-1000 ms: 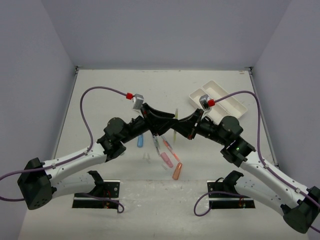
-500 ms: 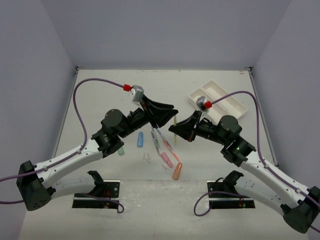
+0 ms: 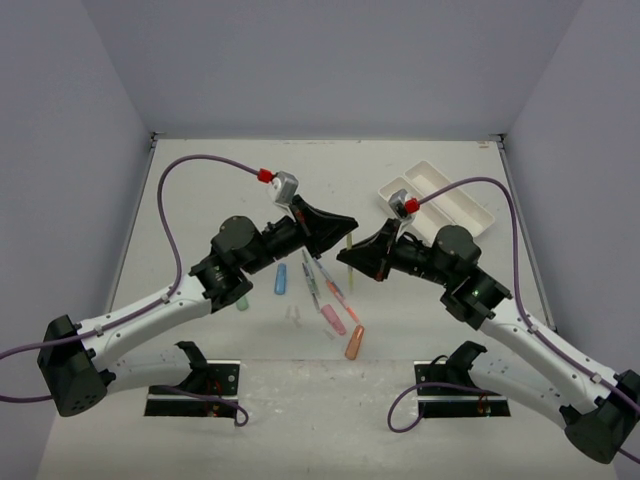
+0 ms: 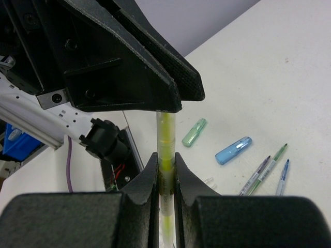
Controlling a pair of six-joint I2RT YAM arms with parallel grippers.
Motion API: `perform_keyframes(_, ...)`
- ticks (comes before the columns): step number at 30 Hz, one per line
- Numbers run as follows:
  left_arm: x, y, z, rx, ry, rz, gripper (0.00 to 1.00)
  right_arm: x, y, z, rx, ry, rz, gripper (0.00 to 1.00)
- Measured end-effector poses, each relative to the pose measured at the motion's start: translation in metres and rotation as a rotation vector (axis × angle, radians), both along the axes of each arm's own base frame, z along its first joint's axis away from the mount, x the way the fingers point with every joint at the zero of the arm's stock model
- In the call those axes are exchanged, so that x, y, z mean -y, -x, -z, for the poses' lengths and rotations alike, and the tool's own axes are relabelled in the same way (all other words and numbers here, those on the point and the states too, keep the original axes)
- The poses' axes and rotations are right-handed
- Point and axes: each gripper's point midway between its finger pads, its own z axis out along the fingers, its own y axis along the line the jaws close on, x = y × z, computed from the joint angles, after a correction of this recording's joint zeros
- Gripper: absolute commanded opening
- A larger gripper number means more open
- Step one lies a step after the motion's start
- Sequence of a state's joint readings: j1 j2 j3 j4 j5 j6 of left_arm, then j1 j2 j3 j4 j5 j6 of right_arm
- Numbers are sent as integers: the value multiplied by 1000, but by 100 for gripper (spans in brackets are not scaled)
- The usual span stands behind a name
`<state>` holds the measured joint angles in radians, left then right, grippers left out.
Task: Sort the stationery into containers
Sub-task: Close the pen cap on the pen.
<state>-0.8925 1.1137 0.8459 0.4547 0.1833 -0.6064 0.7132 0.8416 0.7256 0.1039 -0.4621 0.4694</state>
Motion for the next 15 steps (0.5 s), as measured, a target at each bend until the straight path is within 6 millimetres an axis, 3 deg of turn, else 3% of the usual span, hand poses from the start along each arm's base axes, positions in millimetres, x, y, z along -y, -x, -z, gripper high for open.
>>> perform_keyframes(15,-18,-12,-12,31,130,-114,0,-13,-22,-18,-19,124,16,0)
